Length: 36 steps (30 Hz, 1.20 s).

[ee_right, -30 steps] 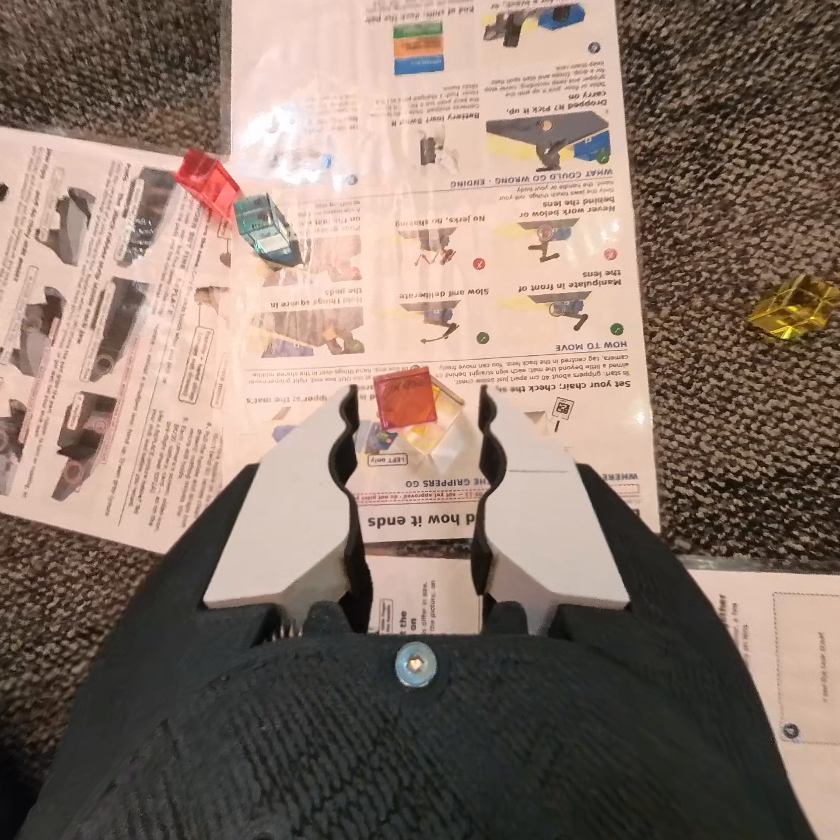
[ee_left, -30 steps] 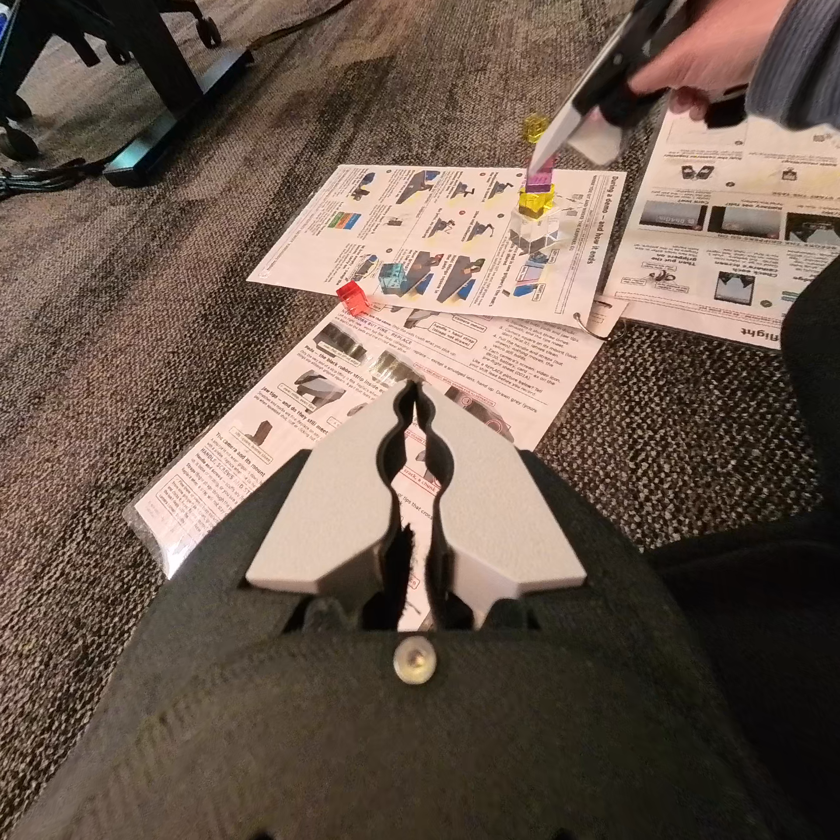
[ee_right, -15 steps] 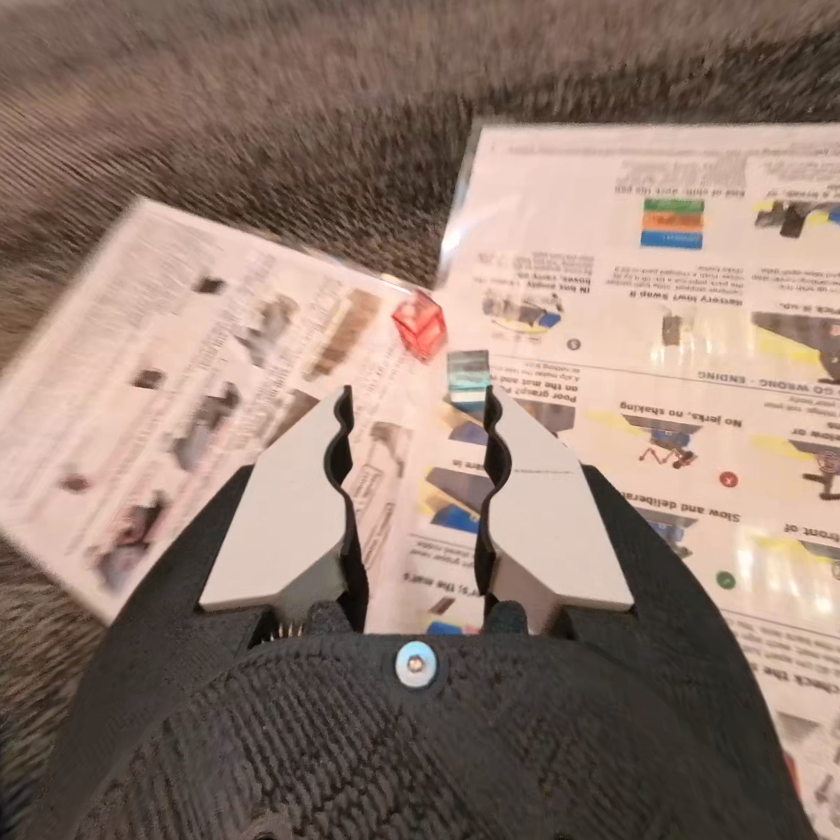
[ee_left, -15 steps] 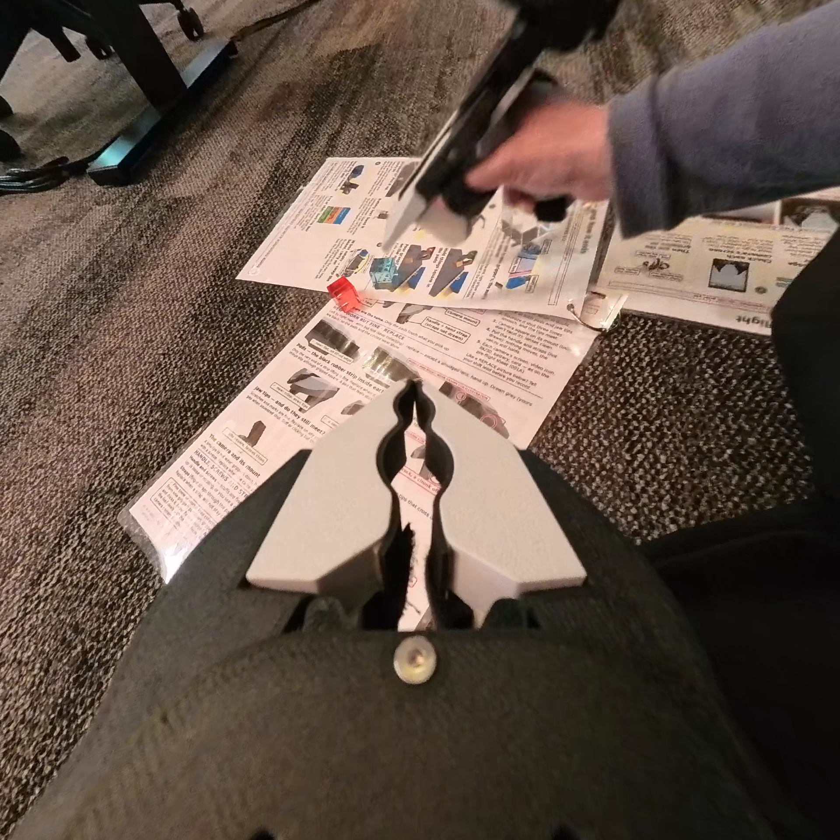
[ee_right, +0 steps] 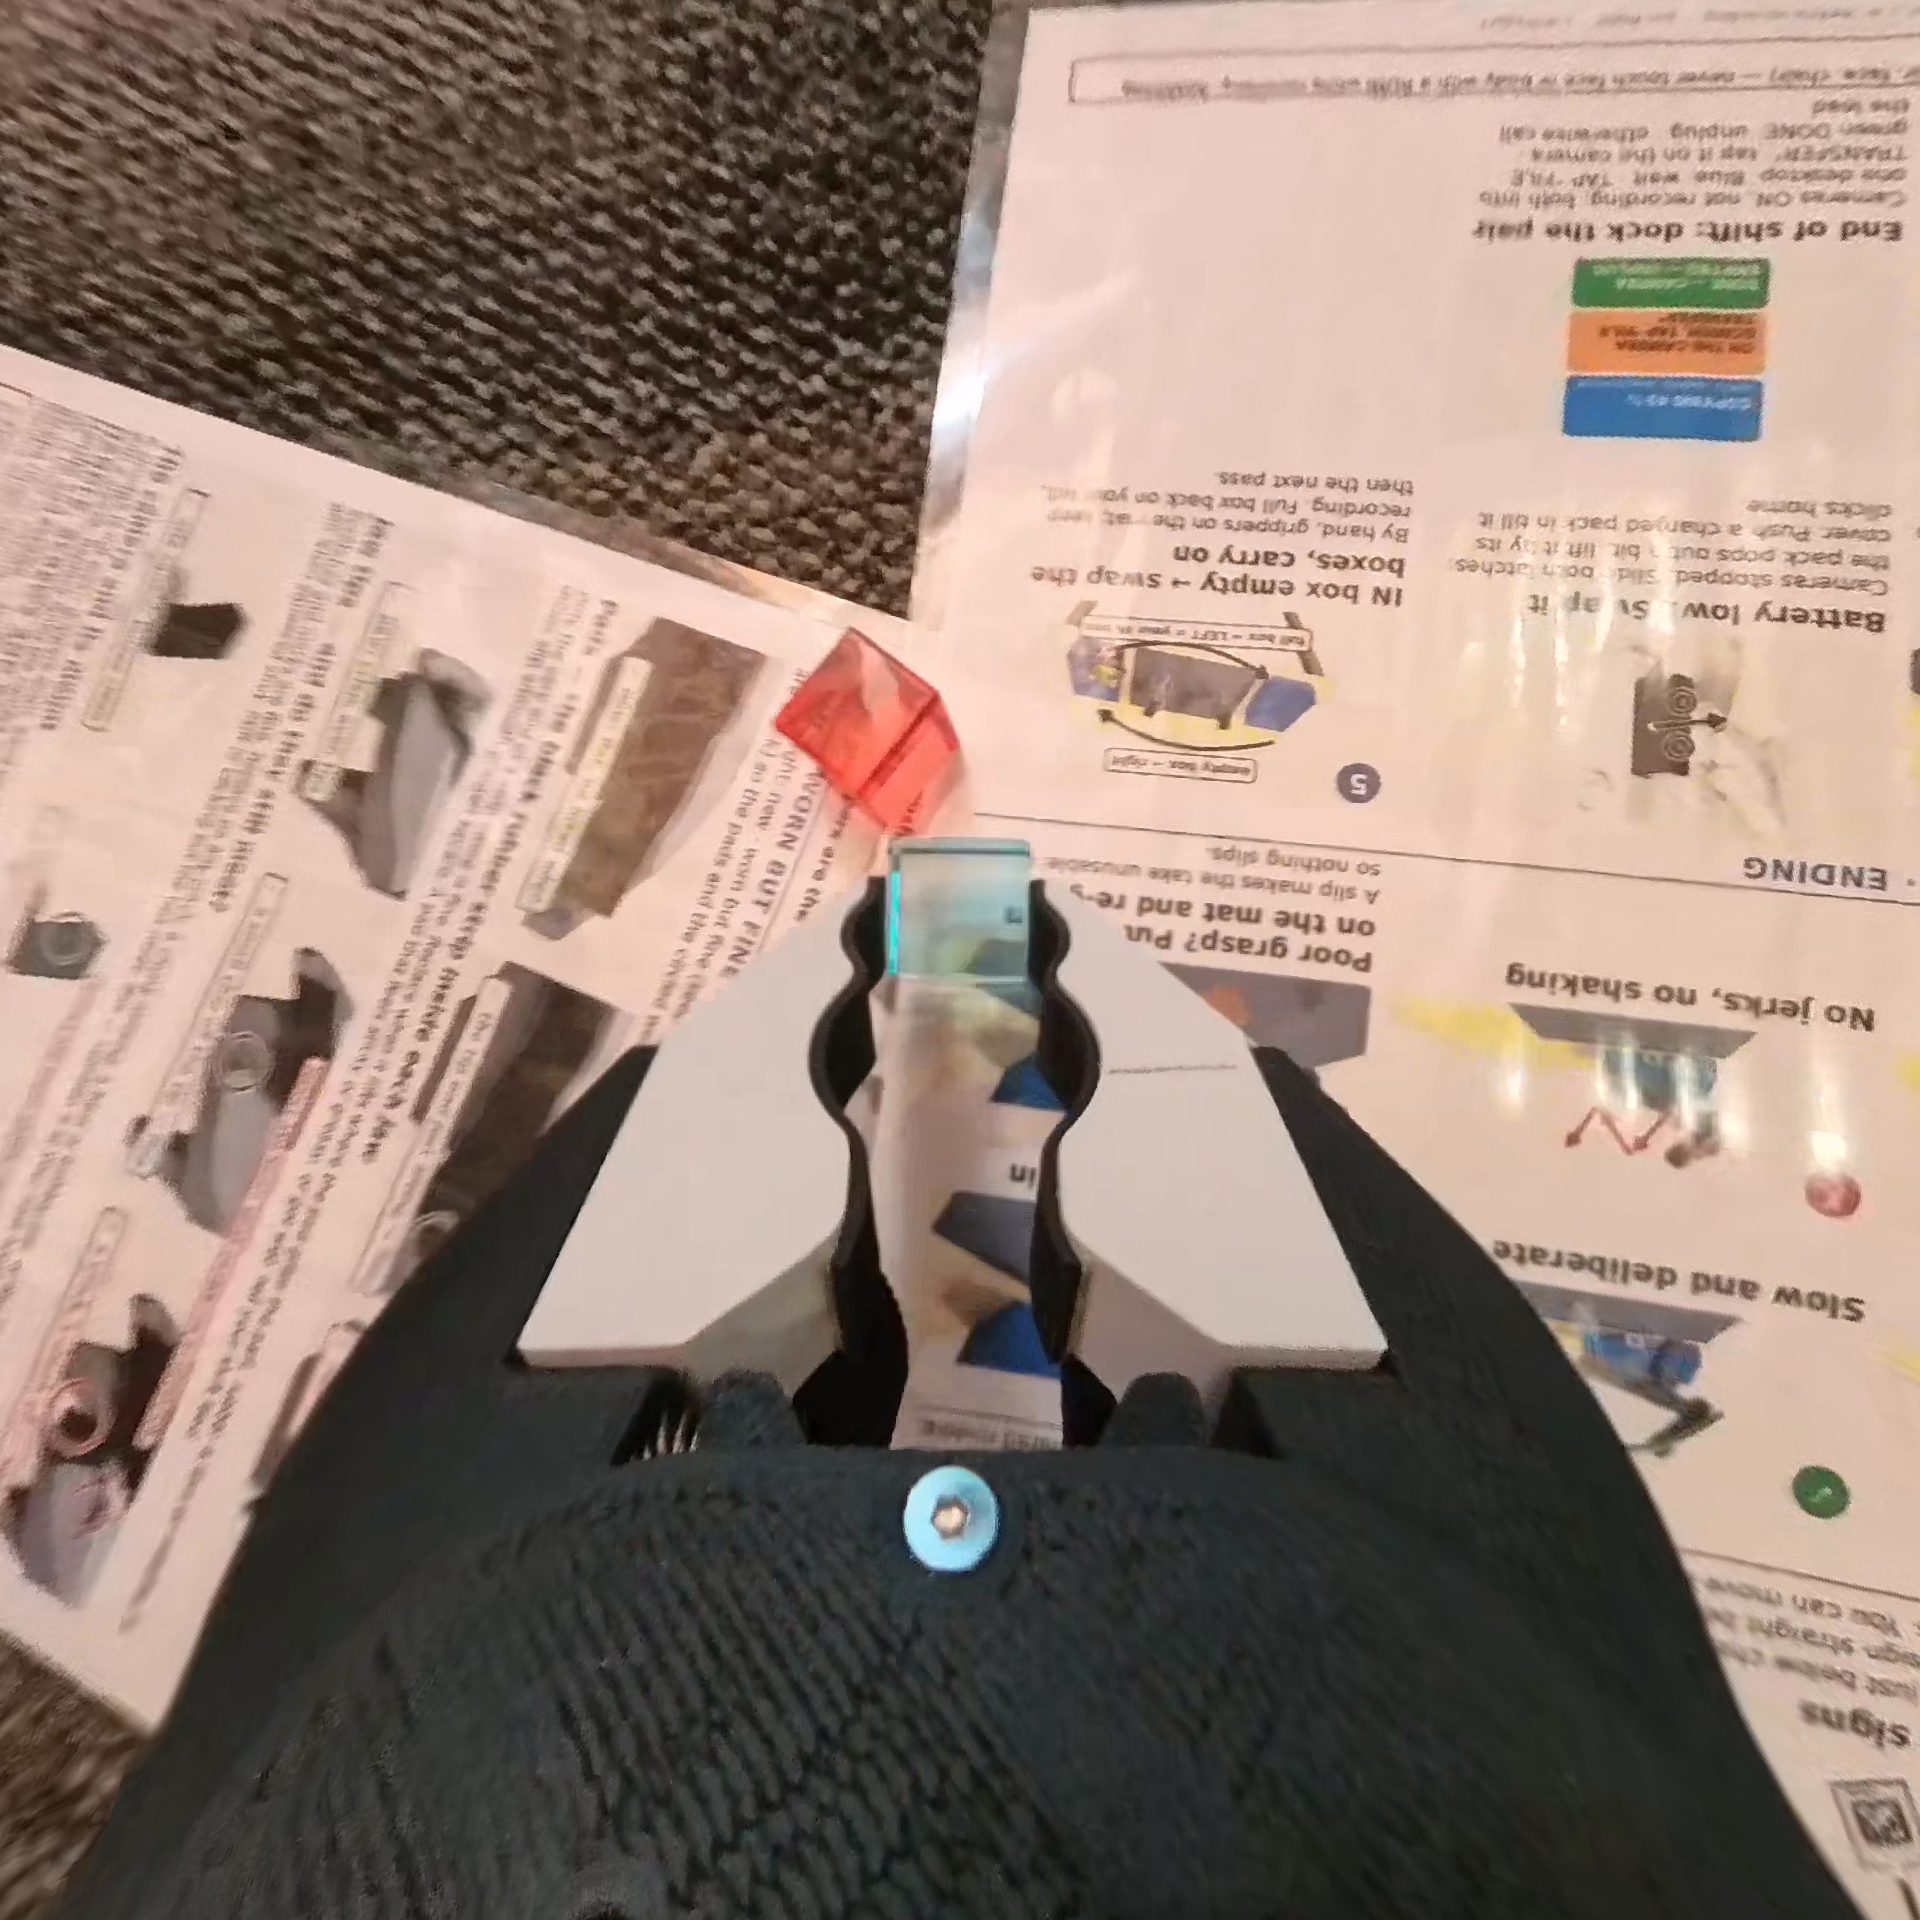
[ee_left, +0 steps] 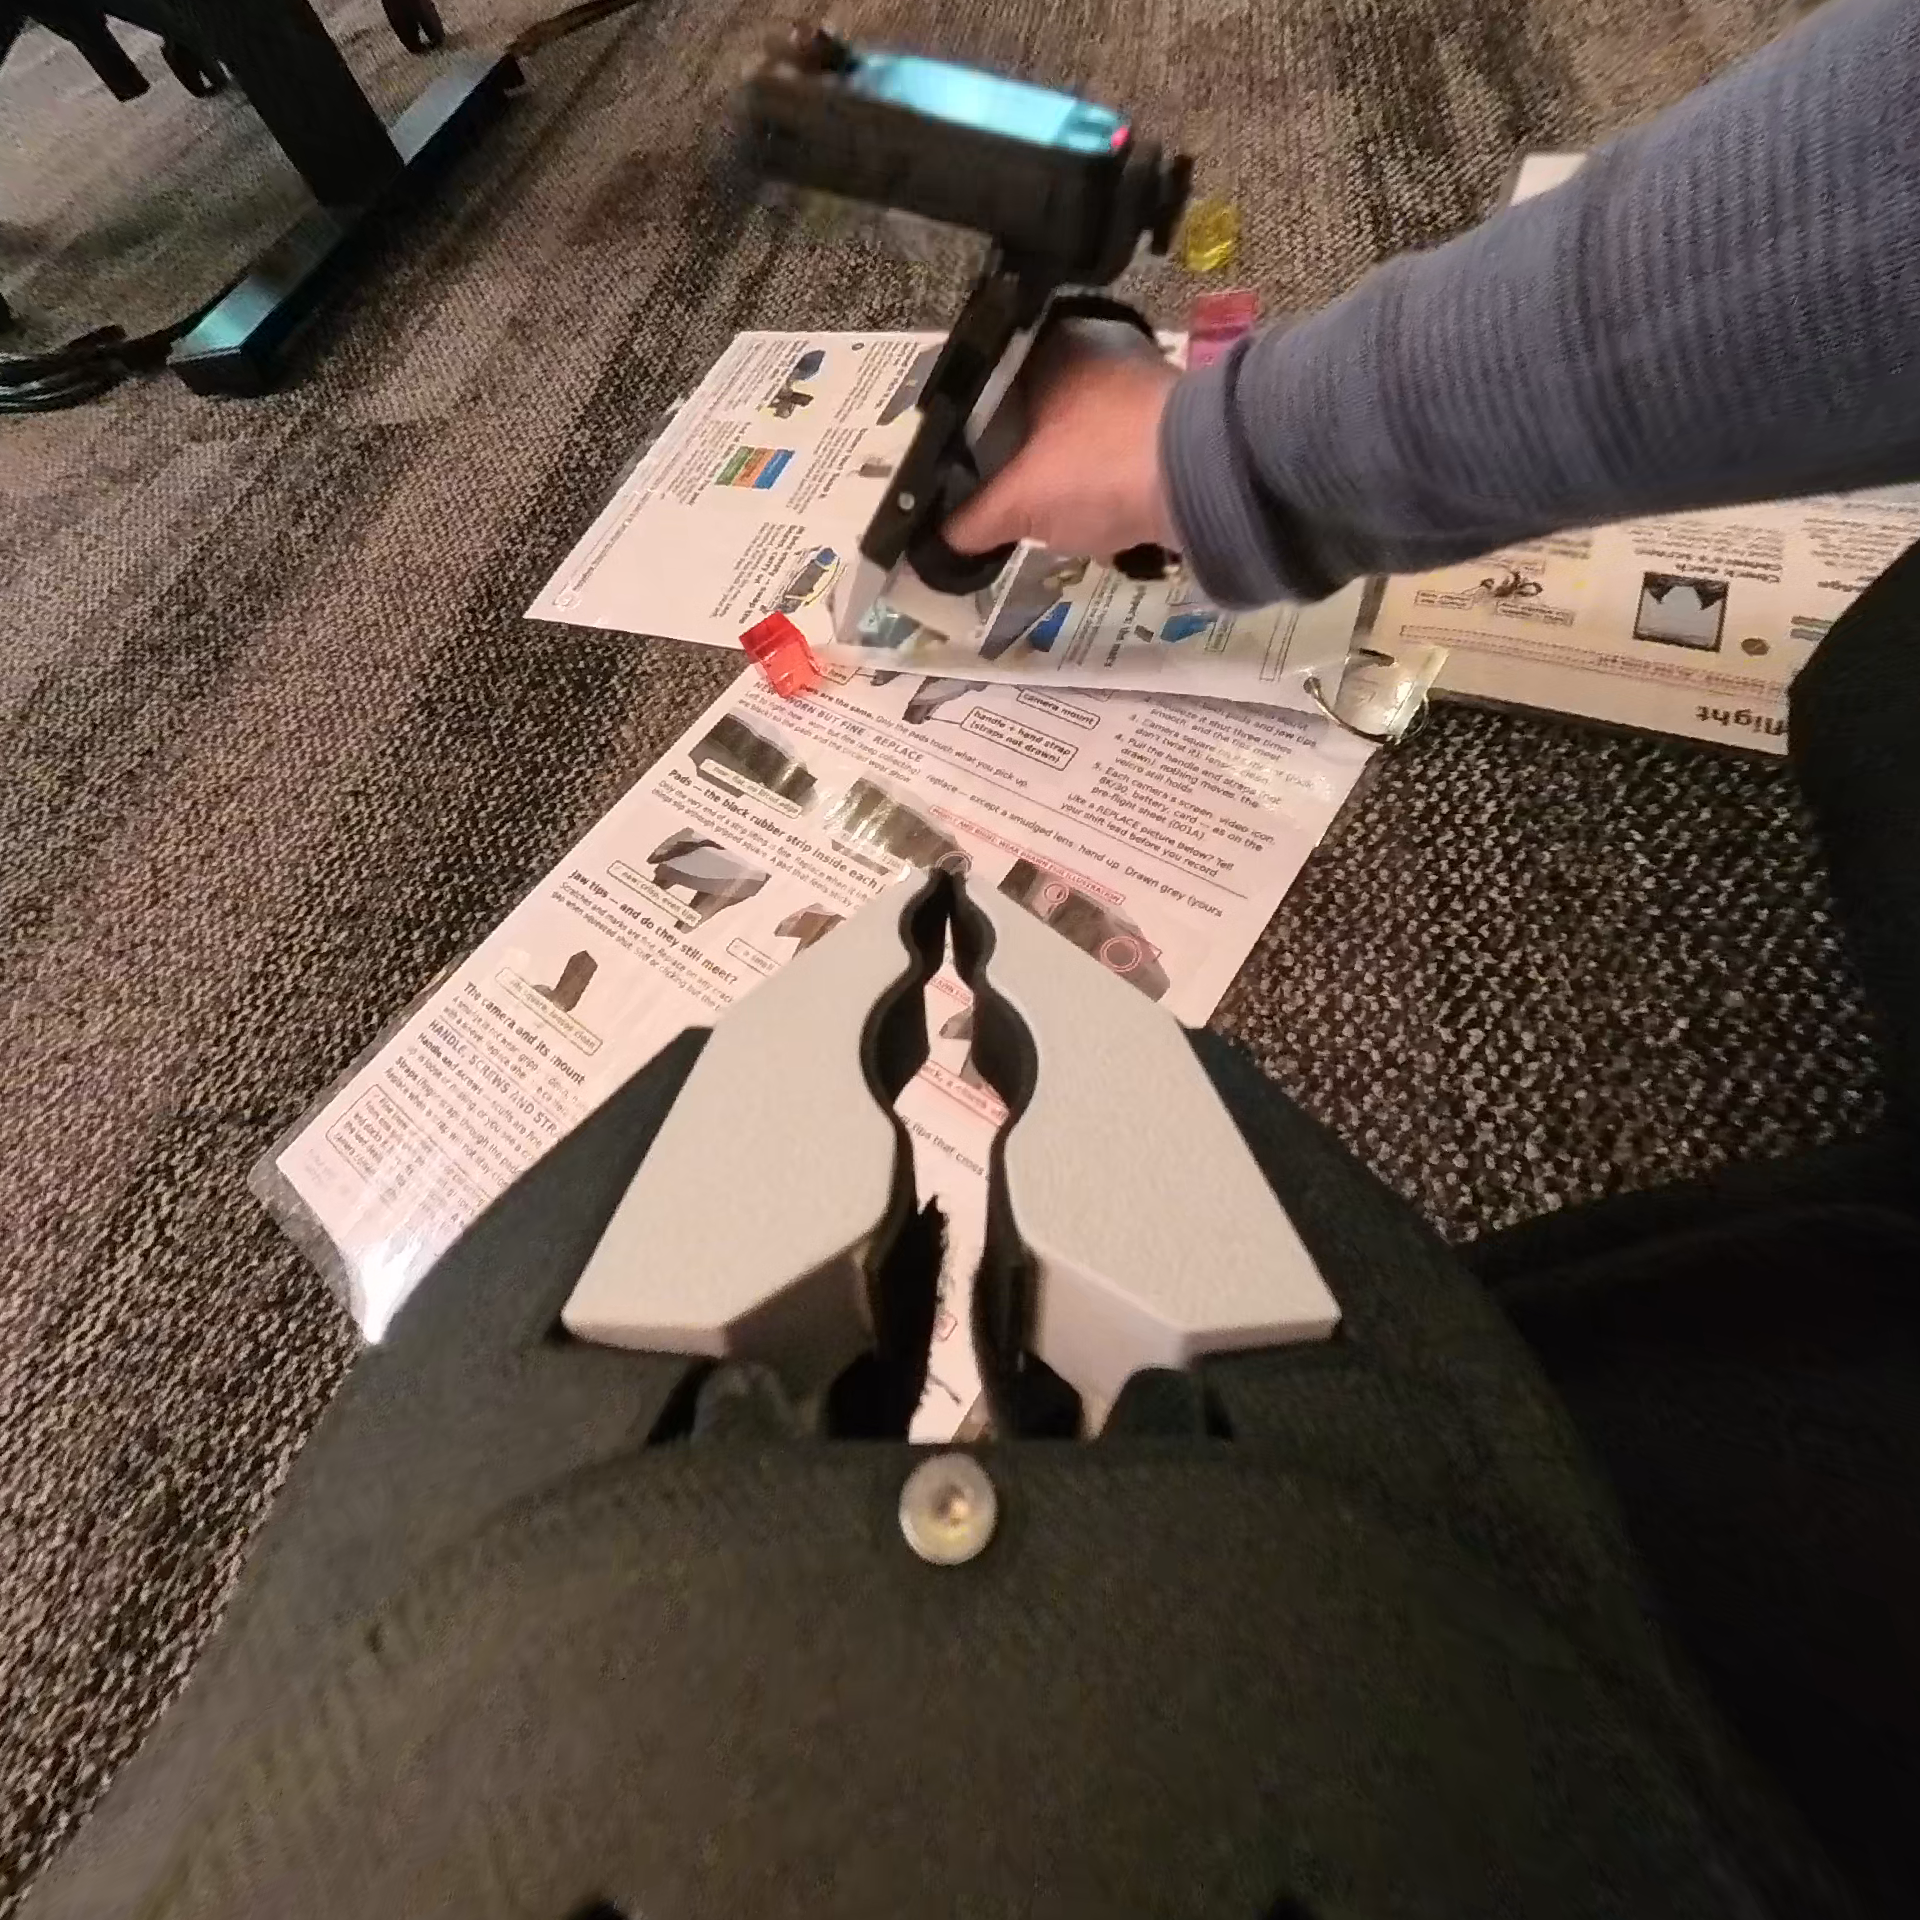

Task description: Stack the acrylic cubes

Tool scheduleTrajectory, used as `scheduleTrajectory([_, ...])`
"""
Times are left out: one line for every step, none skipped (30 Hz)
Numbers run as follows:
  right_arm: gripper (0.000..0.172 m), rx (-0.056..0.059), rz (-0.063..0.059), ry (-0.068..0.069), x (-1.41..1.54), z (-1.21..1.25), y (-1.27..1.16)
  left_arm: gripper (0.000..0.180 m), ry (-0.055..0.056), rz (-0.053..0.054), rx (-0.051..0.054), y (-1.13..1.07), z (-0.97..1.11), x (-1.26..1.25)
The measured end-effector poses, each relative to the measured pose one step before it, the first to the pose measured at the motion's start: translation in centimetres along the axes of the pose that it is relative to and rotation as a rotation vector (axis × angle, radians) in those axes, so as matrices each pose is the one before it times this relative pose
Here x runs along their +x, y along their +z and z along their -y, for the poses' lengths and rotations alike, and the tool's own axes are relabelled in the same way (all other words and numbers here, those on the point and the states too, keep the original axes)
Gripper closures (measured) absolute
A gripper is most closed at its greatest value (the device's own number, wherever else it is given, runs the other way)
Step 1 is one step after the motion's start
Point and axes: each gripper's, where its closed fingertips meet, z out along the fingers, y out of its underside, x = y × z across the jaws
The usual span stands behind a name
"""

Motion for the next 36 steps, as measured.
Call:
scheduleTrajectory([0.147,0.0169,0.0201,-0.0022,-0.392,0.329,-0.798,0.180,-0.0086,0.0031,0.0003,-0.027,-0.010,-0.145])
scheduleTrajectory([0.147,0.0174,0.0107,-0.0105,-0.287,0.400,-1.014,0.180,-0.0102,0.0051,0.0043,-0.045,0.052,-0.183])
scheduleTrajectory([0.147,0.0184,-0.0004,-0.0168,-0.146,0.429,-1.203,0.180,-0.0099,0.0042,0.0064,-0.076,0.103,-0.176])
scheduleTrajectory([0.147,0.0208,-0.0041,-0.0194,-0.062,0.461,-1.312,0.180,-0.0076,0.0028,0.0060,-0.081,0.084,-0.121])
scheduleTrajectory([0.147,0.0220,-0.0038,-0.0123,-0.044,0.432,-1.361,0.180,-0.0045,0.0027,0.0039,-0.068,0.047,-0.083])
scheduleTrajectory([0.147,0.0253,-0.0049,0.0010,0.011,0.380,-1.405,0.180,-0.0018,0.0021,0.0041,-0.062,0.062,-0.040])
scheduleTrajectory([0.147,0.0328,-0.0004,0.0050,-0.038,0.389,-1.432,0.180,0.0009,0.0024,0.0037,-0.039,0.069,-0.006])
scheduleTrajectory([0.147,0.0320,0.0051,0.0021,-0.056,0.334,-1.420,0.180,0.0026,0.0024,0.0019,-0.040,0.054,0.006])
scheduleTrajectory([0.147,0.0236,-0.0025,0.0031,0.138,0.164,-1.433,0.180,0.0030,0.0013,0.0006,-0.023,0.029,0.025])
scheduleTrajectory([0.147,0.0215,-0.0107,0.0027,0.381,0.072,-1.437,0.180,0.0022,0.0009,0.0005,-0.032,0.030,0.014])
scheduleTrajectory([0.147,0.0274,-0.0015,0.0026,0.383,0.135,-1.444,0.180,0.0009,0.0009,0.0024,-0.056,0.032,-0.008])
scheduleTrajectory([0.147,0.0250,-0.0117,0.0148,0.694,0.087,-1.422,0.180,-0.0014,0.0009,0.0027,-0.050,0.044,-0.022])
scheduleTrajectory([0.147,0.0261,-0.0107,0.0162,0.843,0.098,-1.360,0.180,-0.0029,0.0009,0.0012,-0.024,0.013,-0.043])
scheduleTrajectory([0.147,0.0227,-0.0092,0.0191,0.955,0.044,-1.241,0.180,-0.0026,0.0012,0.0005,-0.023,0.009,-0.038])
scheduleTrajectory([0.147,0.0099,-0.0238,0.0252,1.254,-0.142,-1.098,0.180,-0.0010,-0.0003,0.0000,-0.015,0.012,-0.004])
scheduleTrajectory([0.147,0.0056,-0.0305,0.0208,1.368,-0.220,-0.892,0.180,0.0012,-0.0009,-0.0004,-0.015,0.004,0.031])
scheduleTrajectory([0.147,-0.0014,-0.0216,0.0162,1.192,-0.332,-0.633,0.180,0.0025,-0.0005,-0.0004,-0.012,0.010,0.039])
scheduleTrajectory([0.147,-0.0119,-0.0135,0.0148,0.995,-0.472,-0.359,0.180,0.0021,-0.0006,-0.0005,-0.002,0.013,0.034])
scheduleTrajectory([0.147,-0.0217,-0.0043,0.0074,0.736,-0.579,-0.122,0.180,0.0019,0.0007,0.0002,0.002,0.008,0.008])
scheduleTrajectory([0.147,-0.0250,-0.0009,0.0004,0.528,-0.611,0.063,0.180,0.0008,0.0009,-0.0009,0.011,-0.003,-0.014])
scheduleTrajectory([0.147,-0.0292,-0.0042,-0.0016,0.404,-0.631,0.206,0.180,-0.0007,-0.0002,-0.0019,0.014,-0.026,-0.006])
scheduleTrajectory([0.147,-0.0286,0.0033,-0.0006,0.142,-0.572,0.307,0.180,-0.0009,0.0006,-0.0003,0.003,-0.005,-0.022])
scheduleTrajectory([0.147,-0.0224,0.0087,0.0009,-0.087,-0.436,0.373,0.180,-0.0003,0.0013,-0.0004,0.000,-0.005,-0.026])
scheduleTrajectory([0.147,-0.0170,0.0039,-0.0002,-0.141,-0.302,0.411,0.180,-0.0006,0.0005,-0.0015,-0.008,-0.021,-0.012])
scheduleTrajectory([0.147,-0.0162,-0.0033,-0.0049,-0.118,-0.243,0.413,0.180,0.0001,0.0006,-0.0008,0.008,-0.015,-0.006])
scheduleTrajectory([0.147,-0.0218,-0.0052,-0.0092,-0.113,-0.274,0.395,0.180,0.0009,0.0008,-0.0016,0.002,-0.026,-0.014])
scheduleTrajectory([0.147,-0.0191,-0.0062,-0.0114,-0.097,-0.206,0.329,0.180,0.0009,-0.0003,-0.0020,0.004,-0.027,0.013])
scheduleTrajectory([0.147,-0.0135,-0.0122,-0.0098,0.018,-0.116,0.239,0.180,0.0014,0.0005,-0.0001,-0.017,-0.005,0.010])
scheduleTrajectory([0.147,-0.0095,-0.0152,-0.0073,0.100,-0.032,0.146,0.180,0.0010,0.0006,0.0005,-0.008,0.002,-0.008])
scheduleTrajectory([0.147,-0.0060,-0.0114,-0.0053,0.079,0.008,0.065,0.180,0.0000,0.0001,0.0002,-0.006,0.011,0.006])
scheduleTrajectory([0.147,0.0002,-0.0063,-0.0018,0.032,0.090,0.011,0.180,0.0001,-0.0002,-0.0005,0.001,-0.016,0.003])
scheduleTrajectory([0.147,0.0026,-0.0058,0.0031,0.059,0.108,-0.024,0.180,0.0000,-0.0001,-0.0003,0.006,0.001,0.004])
scheduleTrajectory([0.147,0.0006,-0.0061,0.0044,0.089,0.052,-0.028,0.180,0.0004,-0.0005,-0.0007,0.011,-0.014,-0.001])
scheduleTrajectory([0.147,-0.0017,-0.0047,0.0038,0.090,-0.021,-0.015,0.180,0.0003,-0.0009,-0.0012,0.013,-0.015,0.016])
scheduleTrajectory([0.147,-0.0024,-0.0031,0.0043,0.080,-0.077,0.017,0.180,0.0007,-0.0007,-0.0011,0.014,-0.015,0.010])
scheduleTrajectory([0.147,-0.0023,0.0020,0.0054,0.027,-0.106,0.041,0.180,0.0003,-0.0005,-0.0009,0.015,-0.012,0.011])
